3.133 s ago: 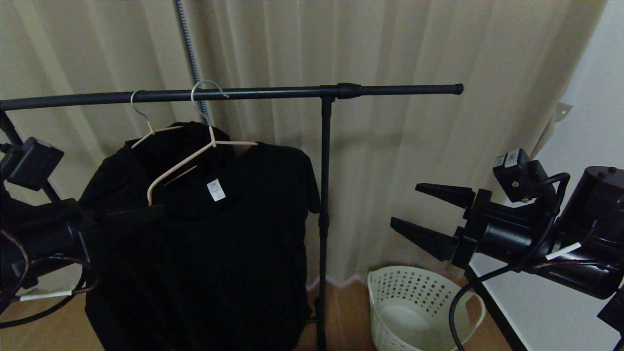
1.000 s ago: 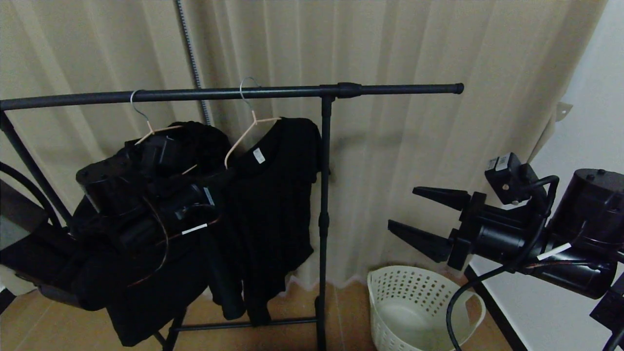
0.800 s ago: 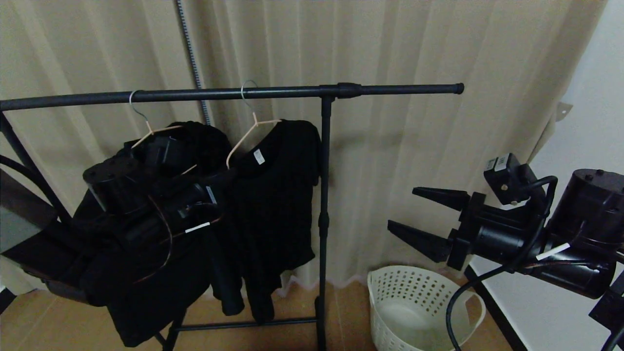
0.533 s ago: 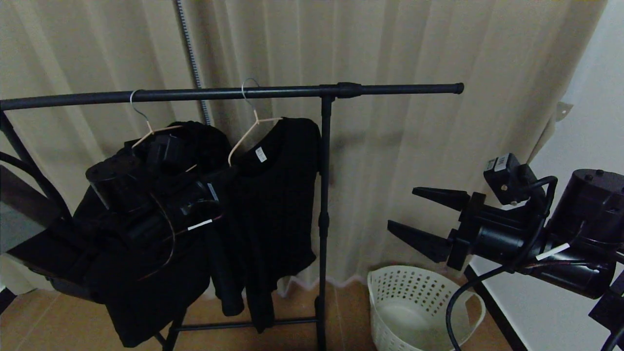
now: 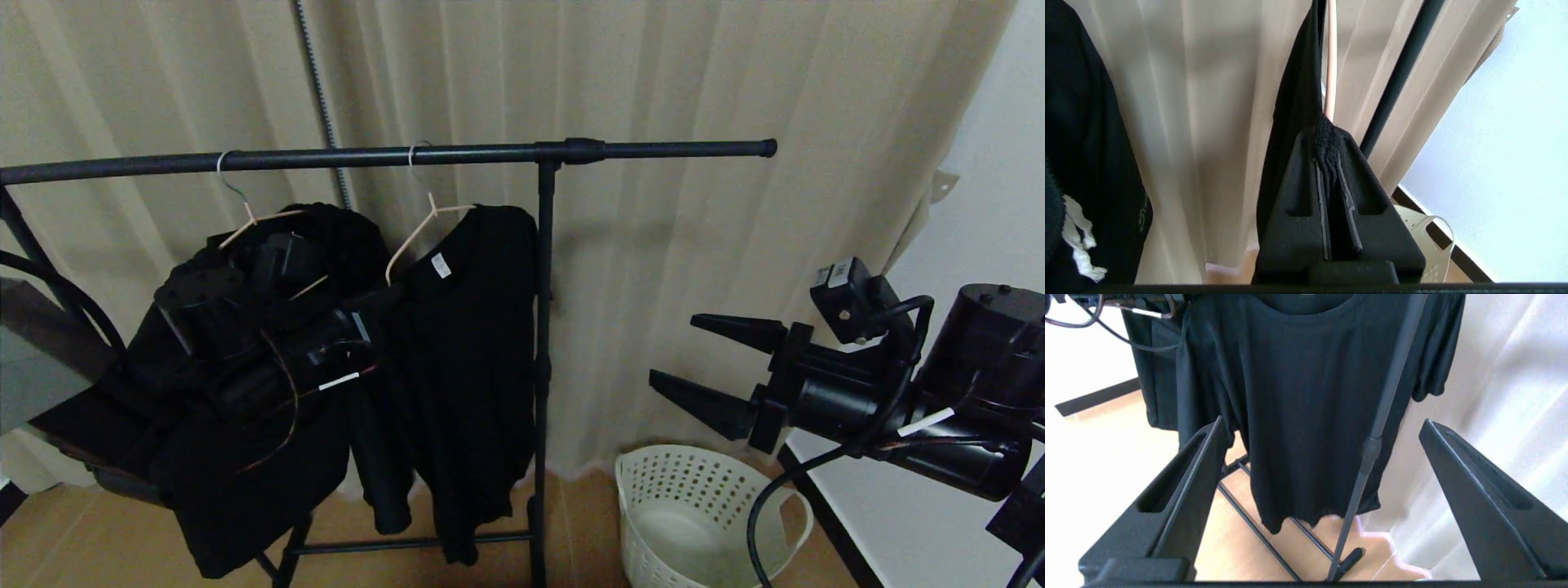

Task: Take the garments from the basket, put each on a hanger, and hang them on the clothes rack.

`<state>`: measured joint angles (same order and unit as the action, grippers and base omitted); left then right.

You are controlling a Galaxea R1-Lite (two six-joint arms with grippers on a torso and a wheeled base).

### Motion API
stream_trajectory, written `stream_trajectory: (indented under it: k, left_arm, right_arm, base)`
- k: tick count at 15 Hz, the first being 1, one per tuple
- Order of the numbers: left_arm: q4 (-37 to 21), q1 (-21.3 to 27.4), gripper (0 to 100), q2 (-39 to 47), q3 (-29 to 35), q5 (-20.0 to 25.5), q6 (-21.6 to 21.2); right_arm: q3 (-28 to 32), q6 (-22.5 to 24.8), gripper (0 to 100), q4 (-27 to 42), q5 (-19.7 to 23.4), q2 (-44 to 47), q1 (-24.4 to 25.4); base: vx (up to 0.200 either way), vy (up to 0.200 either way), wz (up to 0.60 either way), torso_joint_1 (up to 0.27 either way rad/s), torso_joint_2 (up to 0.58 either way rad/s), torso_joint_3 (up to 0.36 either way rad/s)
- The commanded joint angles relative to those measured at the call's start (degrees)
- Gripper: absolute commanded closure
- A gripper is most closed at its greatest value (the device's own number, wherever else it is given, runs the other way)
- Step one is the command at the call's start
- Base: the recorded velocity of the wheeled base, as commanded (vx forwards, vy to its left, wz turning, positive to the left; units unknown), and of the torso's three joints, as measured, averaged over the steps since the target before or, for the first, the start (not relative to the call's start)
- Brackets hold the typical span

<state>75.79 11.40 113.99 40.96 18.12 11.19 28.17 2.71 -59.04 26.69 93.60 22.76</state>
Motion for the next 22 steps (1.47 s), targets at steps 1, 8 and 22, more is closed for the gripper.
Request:
stream_trajectory:
  k: [1, 8, 22]
  left_arm:
    - [-0.03, 0.03, 100, 0.88, 0.00, -0.01, -0.12]
    - [-0.38, 0.29, 100, 1.49, -0.27, -0.01, -2.14]
    - [-0.20, 0.64, 0, 1.49, -1.06, -0.71, -3.63]
  right_arm:
    - [-0.05, 0.02, 0, -0.02, 0.03, 0.09, 0.00]
    - [-0.05, 0.11, 0, -0.02, 0.03, 0.09, 0.00]
    - [-0.14, 0.11, 0, -0.02, 0.03, 0.09, 0.00]
  base:
    - [0.000, 0.000, 0.00, 0.000, 0.00, 0.000]
    - [0.000, 0.000, 0.00, 0.000, 0.00, 0.000]
    - [0.000, 0.000, 0.00, 0.000, 0.00, 0.000]
